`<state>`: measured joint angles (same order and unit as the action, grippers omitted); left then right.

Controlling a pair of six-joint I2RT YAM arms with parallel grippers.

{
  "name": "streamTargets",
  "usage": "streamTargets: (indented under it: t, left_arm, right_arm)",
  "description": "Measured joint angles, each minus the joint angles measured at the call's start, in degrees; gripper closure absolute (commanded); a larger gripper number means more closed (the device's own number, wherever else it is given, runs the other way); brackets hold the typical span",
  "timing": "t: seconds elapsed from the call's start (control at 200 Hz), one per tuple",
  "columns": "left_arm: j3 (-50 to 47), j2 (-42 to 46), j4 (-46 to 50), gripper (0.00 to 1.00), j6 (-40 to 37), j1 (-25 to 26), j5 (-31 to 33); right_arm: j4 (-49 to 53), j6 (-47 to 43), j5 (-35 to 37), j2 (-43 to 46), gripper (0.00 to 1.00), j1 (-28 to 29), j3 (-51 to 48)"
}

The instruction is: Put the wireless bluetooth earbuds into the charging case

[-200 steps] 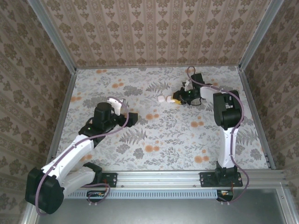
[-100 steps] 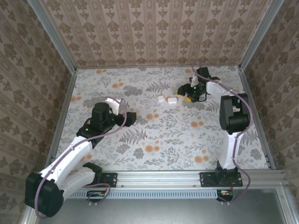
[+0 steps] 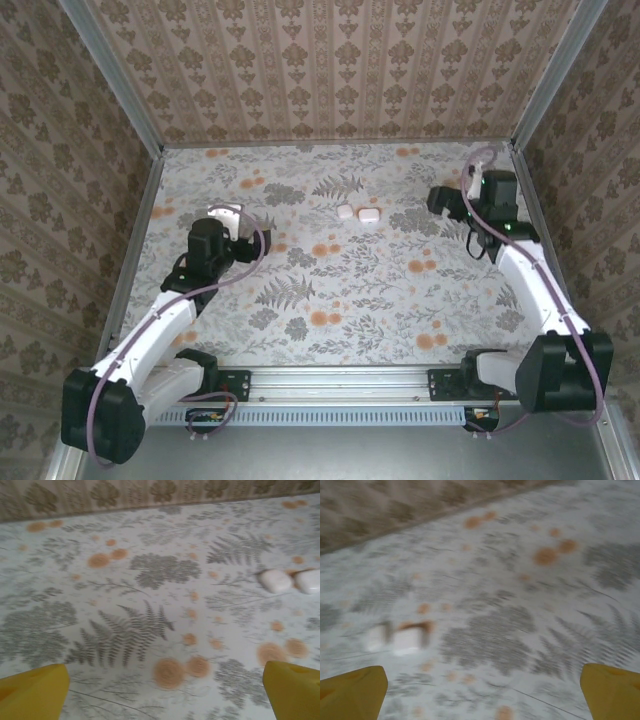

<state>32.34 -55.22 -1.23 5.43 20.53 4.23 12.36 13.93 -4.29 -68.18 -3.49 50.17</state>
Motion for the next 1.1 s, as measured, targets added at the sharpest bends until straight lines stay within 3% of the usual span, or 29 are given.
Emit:
streamTargets:
  t: [0.21, 0.415, 0.59, 0.895, 1.1]
  left_arm:
    - [-2.0, -8.9, -8.3, 0.00, -6.8, -0.5, 11.4]
    - [-5.7, -14.8, -16.5, 0.00, -9.6, -3.0, 14.2]
    - [-11.4, -14.8, -25.4, 0.00, -10.4, -7.1, 12.3]
    - [-18.6, -19.2, -45.4, 0.00, -11.0, -17.7, 3.5]
    - [-18.3, -28.6, -54.8, 0.00, -10.8, -18.4, -1.9]
  right_arm:
    - [-14.3, -1.7, 5.8, 0.5, 0.00, -1.9, -17.6]
    - [-30.4, -2.2, 6.1, -1.8, 0.00, -1.9, -23.4]
    - [-42.7, -2.2, 6.1, -4.9, 0.00, -1.9, -29.7]
    - [-59.4, -3.3, 8.4, -9.8, 0.00, -1.3, -32.5]
    - [-61.4, -5.6, 8.6, -13.3, 0.00, 0.6, -31.7]
